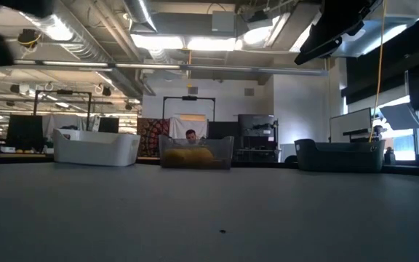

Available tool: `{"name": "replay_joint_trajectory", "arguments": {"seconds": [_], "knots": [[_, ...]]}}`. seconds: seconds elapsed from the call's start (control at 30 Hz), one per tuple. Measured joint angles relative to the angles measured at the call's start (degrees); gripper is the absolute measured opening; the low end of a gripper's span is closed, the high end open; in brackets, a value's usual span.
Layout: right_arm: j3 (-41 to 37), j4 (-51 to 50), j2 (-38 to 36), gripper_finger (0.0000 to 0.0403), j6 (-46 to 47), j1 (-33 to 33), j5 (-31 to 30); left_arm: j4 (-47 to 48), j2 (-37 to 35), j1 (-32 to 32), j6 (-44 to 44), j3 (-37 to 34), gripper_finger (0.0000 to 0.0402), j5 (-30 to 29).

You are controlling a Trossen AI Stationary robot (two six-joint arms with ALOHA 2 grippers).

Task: Sort produce into baskets
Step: Put the lemon into the black transparent bin

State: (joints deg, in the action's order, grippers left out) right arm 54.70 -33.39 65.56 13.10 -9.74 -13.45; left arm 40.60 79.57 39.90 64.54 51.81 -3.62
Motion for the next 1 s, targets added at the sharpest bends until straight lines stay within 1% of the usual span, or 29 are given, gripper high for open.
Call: {"name": "replay_joint_trajectory", "arguments": {"seconds": [0.1, 0.23, 0.33, 0.43, 0.6, 0.67, 0.83, 1.0], "knots": [[0.0, 0.0, 0.0, 0.0232, 0.0, 0.0, 0.0, 0.2, 2.0, 2.8, 5.4, 0.0, 0.0263, 3.3], [0.0, -0.7, 0.0, 0.0232, 0.0, 0.0, 0.0, 1.0, 3.8, 5.9, 13.3, 0.0, 0.0263, 11.0], [0.0, -1.3, 0.0, 0.0232, 0.0, 0.0, 0.0, 0.9, 4.3, 7.9, 18.9, 0.0, 0.0263, 14.7], [0.0, -1.3, 0.0, 0.0232, 0.0, 0.0, 0.0, 1.6, 4.7, 9.7, 23.9, 0.0, 0.0263, 16.3], [0.0, -1.2, 0.0, 0.0232, 0.0, 0.0, 0.0, 2.3, 5.8, 12.4, 30.3, 0.0, 0.0263, 16.5], [0.0, -1.2, 0.0, 0.0232, -0.1, 0.0, 0.0, 2.4, 6.6, 13.4, 31.5, 0.0, 0.0263, 16.5], [0.0, -1.1, 0.0, 0.0232, -0.1, 0.0, 0.0, 2.5, 8.6, 14.8, 30.9, 0.0, 0.0263, 17.5], [0.0, -1.1, 0.0, 0.0232, -0.1, 0.0, 0.0, 4.5, 10.9, 15.6, 30.0, -0.1, 0.0263, 21.0]]}}
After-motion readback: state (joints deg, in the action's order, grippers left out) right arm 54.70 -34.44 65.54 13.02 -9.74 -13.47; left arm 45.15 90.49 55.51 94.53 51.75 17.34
